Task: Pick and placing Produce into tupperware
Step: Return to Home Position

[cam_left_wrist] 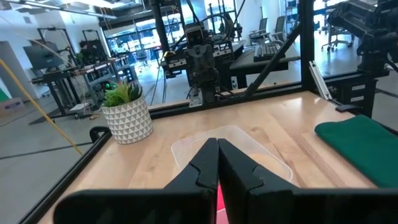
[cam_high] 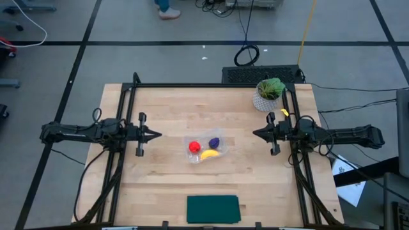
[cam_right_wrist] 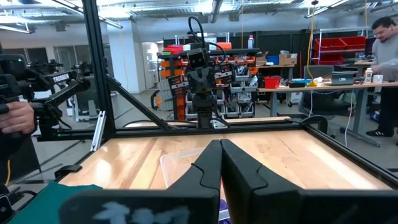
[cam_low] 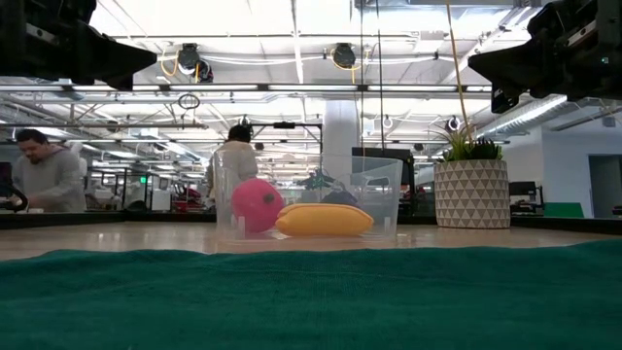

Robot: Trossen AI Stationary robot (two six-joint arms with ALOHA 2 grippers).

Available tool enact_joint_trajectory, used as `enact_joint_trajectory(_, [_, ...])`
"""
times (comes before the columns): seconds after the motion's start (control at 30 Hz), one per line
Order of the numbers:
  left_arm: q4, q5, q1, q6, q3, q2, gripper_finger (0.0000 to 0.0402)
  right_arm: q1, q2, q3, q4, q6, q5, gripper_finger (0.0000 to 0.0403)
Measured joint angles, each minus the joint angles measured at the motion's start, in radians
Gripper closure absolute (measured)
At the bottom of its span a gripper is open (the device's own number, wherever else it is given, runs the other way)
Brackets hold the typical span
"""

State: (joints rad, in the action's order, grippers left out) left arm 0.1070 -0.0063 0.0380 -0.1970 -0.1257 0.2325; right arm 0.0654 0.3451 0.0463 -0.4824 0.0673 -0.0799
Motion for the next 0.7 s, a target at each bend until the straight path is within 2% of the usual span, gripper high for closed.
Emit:
enact_joint_trajectory(0.53, [-0.021, 0.001, 0.000, 0.016, 0.000, 0.000, 0.0392, 0.000, 0.000, 0.000, 0.000, 0.000, 0.000, 0.0403])
enact_joint_trajectory(0.7, [-0.027, -0.035, 0.000, 0.018, 0.000, 0.001, 0.0392, 0.000, 0.000, 0.000, 0.000, -0.010, 0.000, 0.0403])
